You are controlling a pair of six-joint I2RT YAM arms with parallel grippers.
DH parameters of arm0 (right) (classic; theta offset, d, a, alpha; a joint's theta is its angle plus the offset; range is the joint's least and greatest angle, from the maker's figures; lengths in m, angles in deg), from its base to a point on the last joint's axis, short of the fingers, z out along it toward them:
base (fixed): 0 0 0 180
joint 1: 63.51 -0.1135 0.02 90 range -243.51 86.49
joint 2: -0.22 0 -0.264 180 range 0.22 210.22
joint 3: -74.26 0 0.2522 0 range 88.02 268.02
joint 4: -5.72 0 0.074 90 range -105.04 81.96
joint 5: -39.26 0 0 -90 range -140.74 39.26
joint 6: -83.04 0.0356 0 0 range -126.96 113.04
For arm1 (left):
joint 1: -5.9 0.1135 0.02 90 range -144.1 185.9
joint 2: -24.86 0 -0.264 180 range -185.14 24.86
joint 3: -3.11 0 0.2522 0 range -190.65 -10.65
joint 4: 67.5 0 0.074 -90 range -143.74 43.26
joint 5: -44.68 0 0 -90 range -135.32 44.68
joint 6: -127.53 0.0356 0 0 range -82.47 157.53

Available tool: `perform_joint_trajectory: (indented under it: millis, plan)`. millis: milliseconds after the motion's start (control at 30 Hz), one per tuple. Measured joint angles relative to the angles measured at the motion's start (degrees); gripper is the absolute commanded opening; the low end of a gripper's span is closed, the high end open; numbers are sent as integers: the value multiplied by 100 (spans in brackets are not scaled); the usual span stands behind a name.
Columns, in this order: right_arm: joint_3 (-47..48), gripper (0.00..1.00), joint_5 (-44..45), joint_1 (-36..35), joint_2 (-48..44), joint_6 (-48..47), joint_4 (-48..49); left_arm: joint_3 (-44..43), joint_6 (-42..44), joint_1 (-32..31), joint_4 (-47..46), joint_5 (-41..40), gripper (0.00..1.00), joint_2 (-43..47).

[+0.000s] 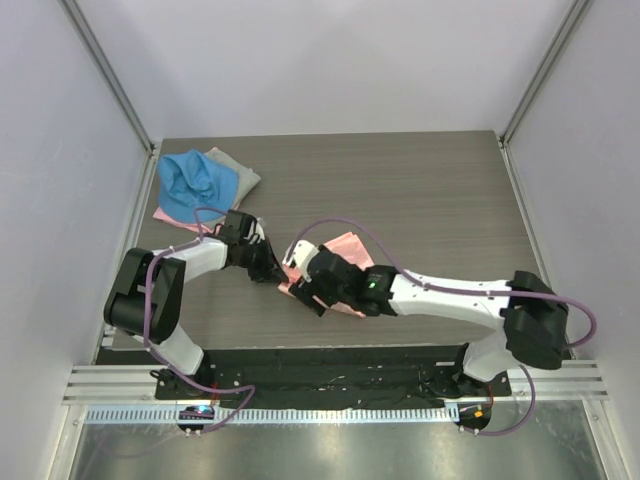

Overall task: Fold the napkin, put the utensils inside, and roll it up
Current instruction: Roll the napkin with the utensil

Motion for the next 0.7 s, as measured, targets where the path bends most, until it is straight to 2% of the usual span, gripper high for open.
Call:
perform_joint_trajectory:
  millis: [267, 700]
  plan:
    - [-81, 68, 352, -391, 1054, -551, 664, -66, 59, 13, 76, 50, 0, -52]
    - [-170, 59, 619, -442, 1613, -820, 1130, -85, 122, 15, 96, 98, 0, -81]
